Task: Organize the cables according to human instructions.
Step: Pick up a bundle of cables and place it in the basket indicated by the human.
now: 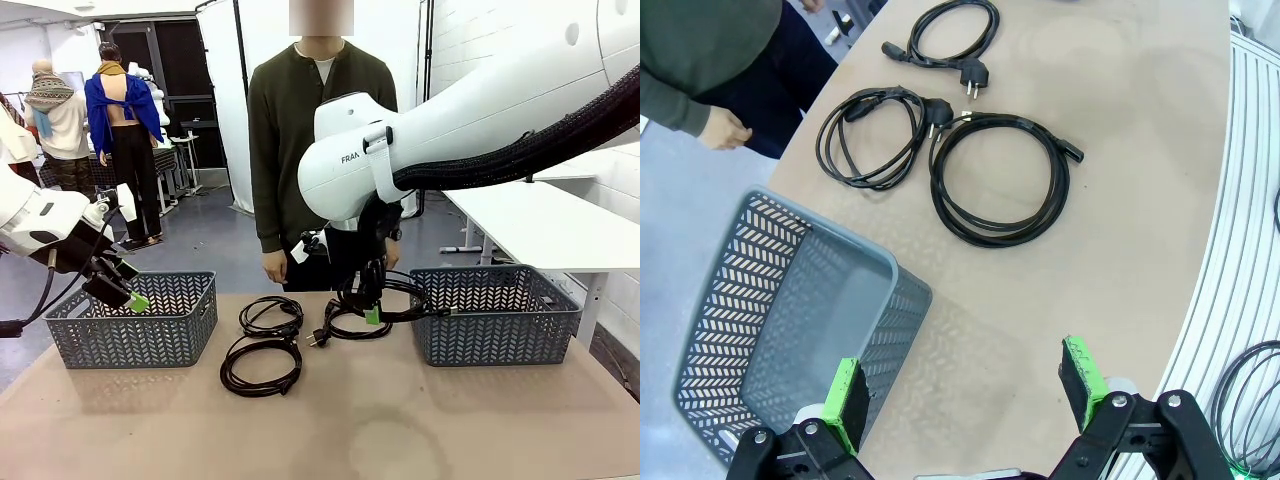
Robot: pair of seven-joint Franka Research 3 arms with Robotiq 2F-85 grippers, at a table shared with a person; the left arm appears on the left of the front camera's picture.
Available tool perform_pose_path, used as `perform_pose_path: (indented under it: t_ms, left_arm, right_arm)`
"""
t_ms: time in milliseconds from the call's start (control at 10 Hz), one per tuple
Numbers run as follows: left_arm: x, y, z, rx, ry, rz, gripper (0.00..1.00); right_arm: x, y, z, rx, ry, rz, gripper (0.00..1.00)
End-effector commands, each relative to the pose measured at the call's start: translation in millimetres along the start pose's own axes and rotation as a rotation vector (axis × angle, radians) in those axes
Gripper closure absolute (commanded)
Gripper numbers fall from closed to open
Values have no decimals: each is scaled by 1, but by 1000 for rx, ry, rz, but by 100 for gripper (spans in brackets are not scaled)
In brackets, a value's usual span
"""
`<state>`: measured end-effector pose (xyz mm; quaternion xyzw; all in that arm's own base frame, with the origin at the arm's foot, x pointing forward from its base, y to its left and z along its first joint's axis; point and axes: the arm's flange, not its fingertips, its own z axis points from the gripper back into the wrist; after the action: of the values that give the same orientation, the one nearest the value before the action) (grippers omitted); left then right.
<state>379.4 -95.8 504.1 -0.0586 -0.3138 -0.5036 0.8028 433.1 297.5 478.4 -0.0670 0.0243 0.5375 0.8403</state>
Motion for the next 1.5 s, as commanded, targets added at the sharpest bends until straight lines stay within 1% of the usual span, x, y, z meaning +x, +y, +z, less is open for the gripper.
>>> perform_pose_path:
  t_ms: [0,100,200,500,700,900,1100,1400]
  left_arm:
    - [-3,3,0,-10,-12,-1,0]
    - [-3,3,0,-10,-12,-1,0]
    - [-3,3,0,-10,-12,-1,0]
    - [-3,3,0,-10,-12,-1,0]
    - [-3,3,0,-10,-12,-1,0]
    - [-3,3,0,-10,-12,-1,0]
    - [-3,3,0,-10,-12,-1,0]
    - [-3,3,0,-10,-12,-1,0]
  right_arm:
    - [0,0,0,0,0,1,100]
    - [-6,-8,-2,-20,9,25,100]
    - [-24,-23,8,-56,-7,32,100]
    - [-67,-61,27,-107,39,77,100]
    - [-98,-94,28,-117,60,155,100]
    - [-125,-125,23,-115,51,229,100]
    - [-136,-156,14,-98,56,237,100]
    - [-143,-182,-9,-116,-12,280,100]
